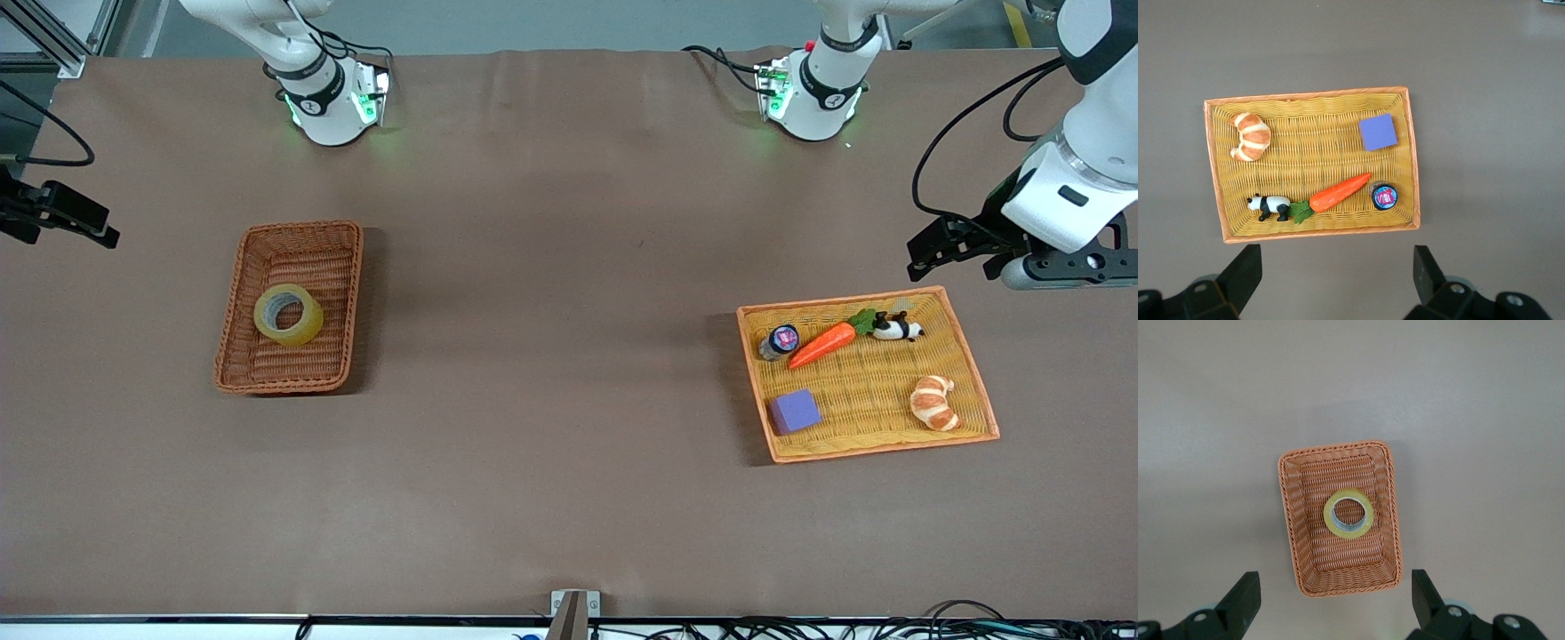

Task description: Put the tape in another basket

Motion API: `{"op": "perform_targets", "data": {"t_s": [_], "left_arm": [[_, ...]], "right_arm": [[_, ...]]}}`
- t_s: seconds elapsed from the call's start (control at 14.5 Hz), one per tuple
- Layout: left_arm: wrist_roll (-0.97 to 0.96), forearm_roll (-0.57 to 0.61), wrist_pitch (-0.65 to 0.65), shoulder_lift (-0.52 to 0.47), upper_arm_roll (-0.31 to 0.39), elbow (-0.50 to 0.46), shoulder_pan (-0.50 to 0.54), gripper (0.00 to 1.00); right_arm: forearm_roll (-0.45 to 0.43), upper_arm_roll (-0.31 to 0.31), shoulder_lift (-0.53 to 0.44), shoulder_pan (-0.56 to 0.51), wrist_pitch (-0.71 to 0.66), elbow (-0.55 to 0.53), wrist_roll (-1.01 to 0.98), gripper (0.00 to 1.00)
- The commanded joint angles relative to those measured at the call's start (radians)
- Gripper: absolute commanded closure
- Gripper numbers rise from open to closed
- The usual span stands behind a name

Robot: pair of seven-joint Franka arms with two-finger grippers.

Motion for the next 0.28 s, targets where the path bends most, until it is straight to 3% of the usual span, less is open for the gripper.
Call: {"op": "perform_targets", "data": {"t_s": [0.0, 0.21], "left_arm": [[0.007, -0.005, -0.023, -0.003, -0.001, 0.021, 0.007, 0.00], [0.007, -0.005, -0.023, -0.005, 0.004, 0.023, 0.007, 0.00]], "right_arm": [[-0.012, 0.001, -0.016, 0.003, 0.006, -0.014, 0.008, 0.00], [-0.012, 0.001, -0.016, 0.003, 0.004, -0.014, 0.008, 0.00]]}}
